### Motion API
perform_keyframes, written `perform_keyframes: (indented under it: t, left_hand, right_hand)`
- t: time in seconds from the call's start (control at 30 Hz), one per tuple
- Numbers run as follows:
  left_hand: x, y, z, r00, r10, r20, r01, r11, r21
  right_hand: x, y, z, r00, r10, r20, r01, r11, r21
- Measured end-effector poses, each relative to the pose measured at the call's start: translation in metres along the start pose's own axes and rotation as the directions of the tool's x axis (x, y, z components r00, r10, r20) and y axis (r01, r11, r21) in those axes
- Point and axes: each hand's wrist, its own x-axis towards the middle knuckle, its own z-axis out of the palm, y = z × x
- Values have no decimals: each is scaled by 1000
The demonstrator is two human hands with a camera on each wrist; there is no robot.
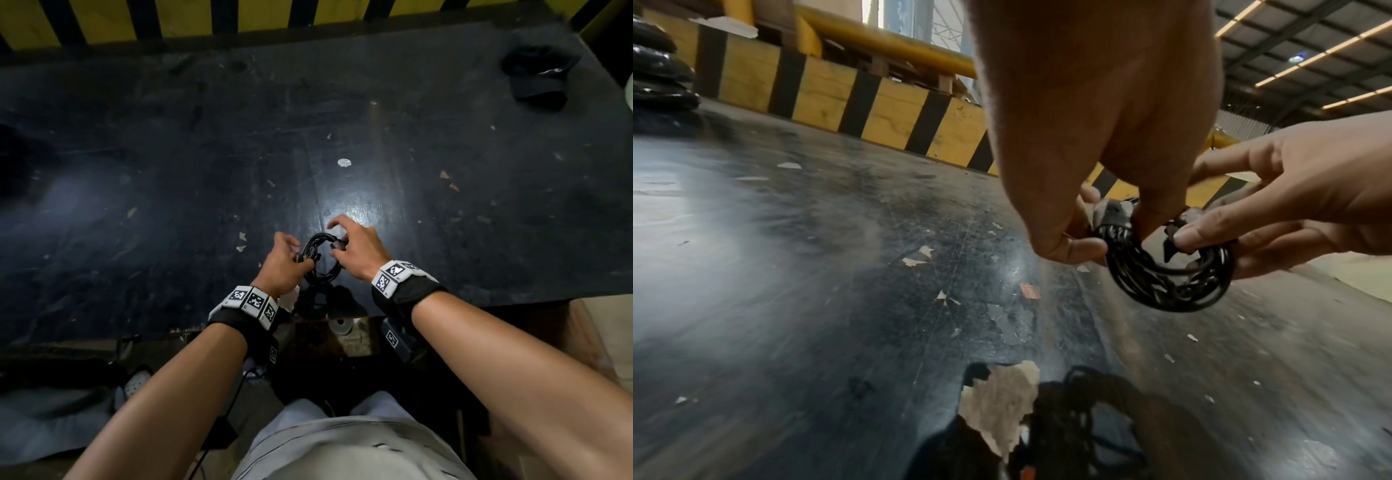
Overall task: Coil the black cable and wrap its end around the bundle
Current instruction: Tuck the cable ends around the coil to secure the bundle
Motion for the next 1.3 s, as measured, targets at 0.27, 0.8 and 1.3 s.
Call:
perform_keyframes:
  t: [0.27, 0.8, 1.3]
  left_hand:
    - [-3, 0, -5, 995, 101, 11, -102, 994, 40]
    - [-20, -5, -9, 994, 30, 107, -27, 999, -31]
    - [-27, 1, -4, 958, -85, 273, 141, 971, -194]
  right_hand:
    - [-2, 2, -8, 976, -123, 181, 144, 984, -110]
    - [-6, 6, -8, 930, -196, 312, 235, 967, -94]
    - [-10, 12, -12, 921, -112, 372, 180, 972, -153]
